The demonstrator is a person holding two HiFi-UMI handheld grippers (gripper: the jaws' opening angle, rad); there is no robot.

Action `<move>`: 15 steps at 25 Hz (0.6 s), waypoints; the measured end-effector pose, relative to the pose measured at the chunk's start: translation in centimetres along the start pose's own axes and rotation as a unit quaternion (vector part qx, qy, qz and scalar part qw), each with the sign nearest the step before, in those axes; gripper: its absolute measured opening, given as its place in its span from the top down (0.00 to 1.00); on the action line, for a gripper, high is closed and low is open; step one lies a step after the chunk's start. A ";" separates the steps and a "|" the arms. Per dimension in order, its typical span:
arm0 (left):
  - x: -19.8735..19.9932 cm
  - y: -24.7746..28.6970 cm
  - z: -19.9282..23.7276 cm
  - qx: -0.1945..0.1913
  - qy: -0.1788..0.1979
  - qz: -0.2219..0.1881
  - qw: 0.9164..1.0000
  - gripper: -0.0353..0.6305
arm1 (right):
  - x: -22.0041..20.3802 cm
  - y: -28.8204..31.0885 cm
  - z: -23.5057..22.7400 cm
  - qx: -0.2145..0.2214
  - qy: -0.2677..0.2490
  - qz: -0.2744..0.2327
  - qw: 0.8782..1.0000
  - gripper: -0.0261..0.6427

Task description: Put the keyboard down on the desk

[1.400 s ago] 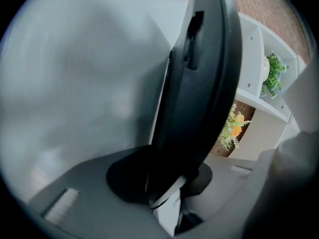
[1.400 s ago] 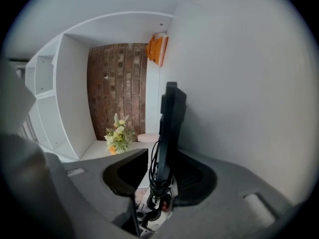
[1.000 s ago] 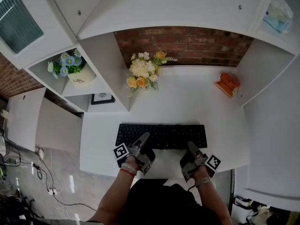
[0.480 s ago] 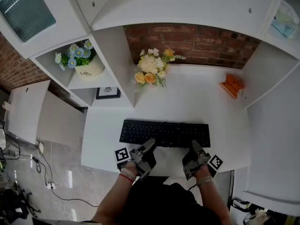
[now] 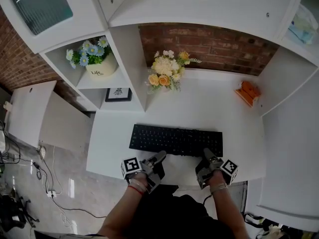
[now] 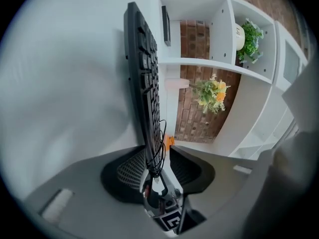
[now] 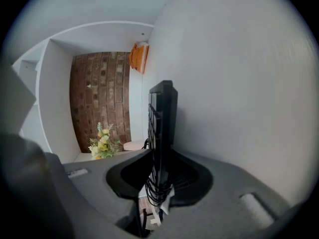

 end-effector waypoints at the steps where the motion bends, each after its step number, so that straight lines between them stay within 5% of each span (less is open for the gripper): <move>1: 0.0 -0.1 0.2 0.001 -0.004 -0.003 1.000 0.74 | 0.0 0.0 -0.2 -0.006 0.001 0.002 1.000 0.83; 15: -0.2 0.0 0.9 0.002 -0.014 -0.019 1.000 0.73 | 0.2 -1.3 -0.9 -0.023 0.037 0.016 0.999 0.64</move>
Point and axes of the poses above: the fingertips, and each gripper's own axes: y forward along the fingers, z to its left, x out of its top, the point moved 2 cm from there along -y, backward along the fingers, and after that the axes turned 6 degrees about z, right-handed, at the moved point
